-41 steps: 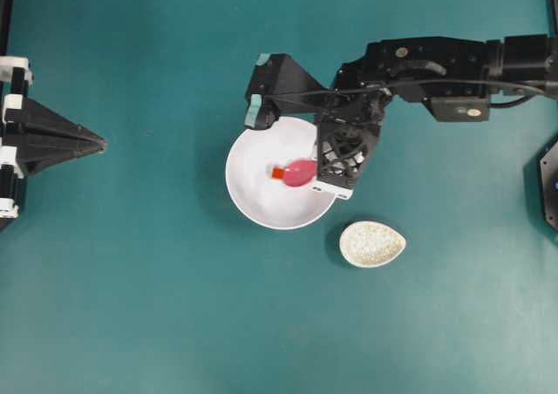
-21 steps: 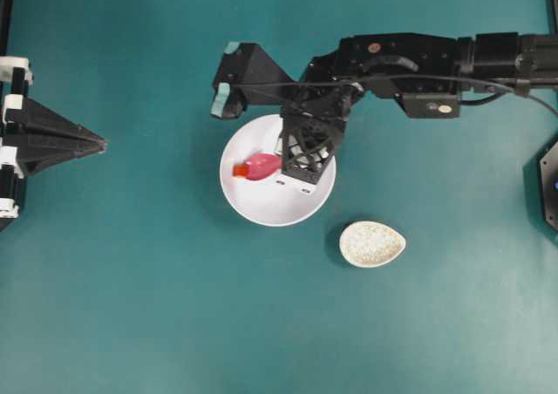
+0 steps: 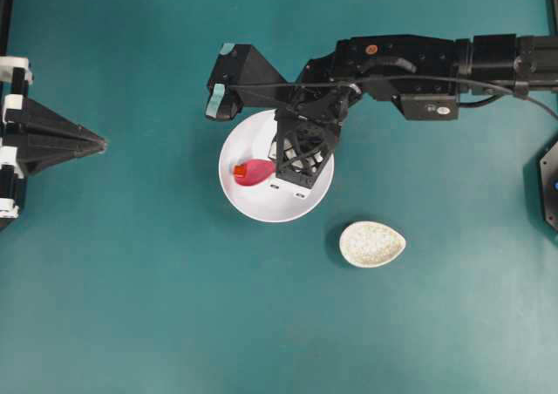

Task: Grip the spoon and scoop the red block from the bowl with right arm.
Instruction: 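Slide the spoon under the red cube with the right gripper, then lift the spoon holding the red cube up out of the bowl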

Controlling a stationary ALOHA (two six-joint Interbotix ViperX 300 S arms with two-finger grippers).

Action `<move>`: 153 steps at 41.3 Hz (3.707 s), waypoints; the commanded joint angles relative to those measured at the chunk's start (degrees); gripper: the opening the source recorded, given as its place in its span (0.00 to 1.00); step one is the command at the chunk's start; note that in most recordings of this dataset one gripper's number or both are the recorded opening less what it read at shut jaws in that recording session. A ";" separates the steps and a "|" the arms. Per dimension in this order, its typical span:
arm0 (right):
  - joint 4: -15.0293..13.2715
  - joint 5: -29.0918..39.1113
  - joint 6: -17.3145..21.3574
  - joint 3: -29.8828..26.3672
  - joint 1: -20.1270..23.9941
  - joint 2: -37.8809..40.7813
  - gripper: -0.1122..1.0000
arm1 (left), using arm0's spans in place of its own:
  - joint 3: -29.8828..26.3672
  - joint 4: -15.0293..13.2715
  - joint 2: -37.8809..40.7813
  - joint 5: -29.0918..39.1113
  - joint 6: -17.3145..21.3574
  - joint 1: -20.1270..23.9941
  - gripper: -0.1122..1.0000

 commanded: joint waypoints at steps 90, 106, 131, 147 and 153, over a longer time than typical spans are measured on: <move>0.88 -51.15 3.25 38.67 4.48 -29.71 0.32 | -1.58 0.18 0.70 -0.26 -0.26 0.00 0.11; 0.53 -45.18 2.99 34.37 4.48 -31.82 0.32 | -1.67 0.18 0.70 -0.26 -0.18 0.00 0.11; 0.26 -42.89 3.08 32.08 4.48 -32.34 0.32 | -1.67 0.18 0.70 -0.26 -0.26 0.00 0.11; -0.18 -42.89 2.99 32.70 4.39 -34.80 0.32 | -1.58 0.18 0.70 -0.26 -0.35 -0.09 0.11; -0.26 -42.89 2.99 33.22 4.39 -35.60 0.32 | -1.58 0.18 0.70 -0.26 -0.44 0.00 0.11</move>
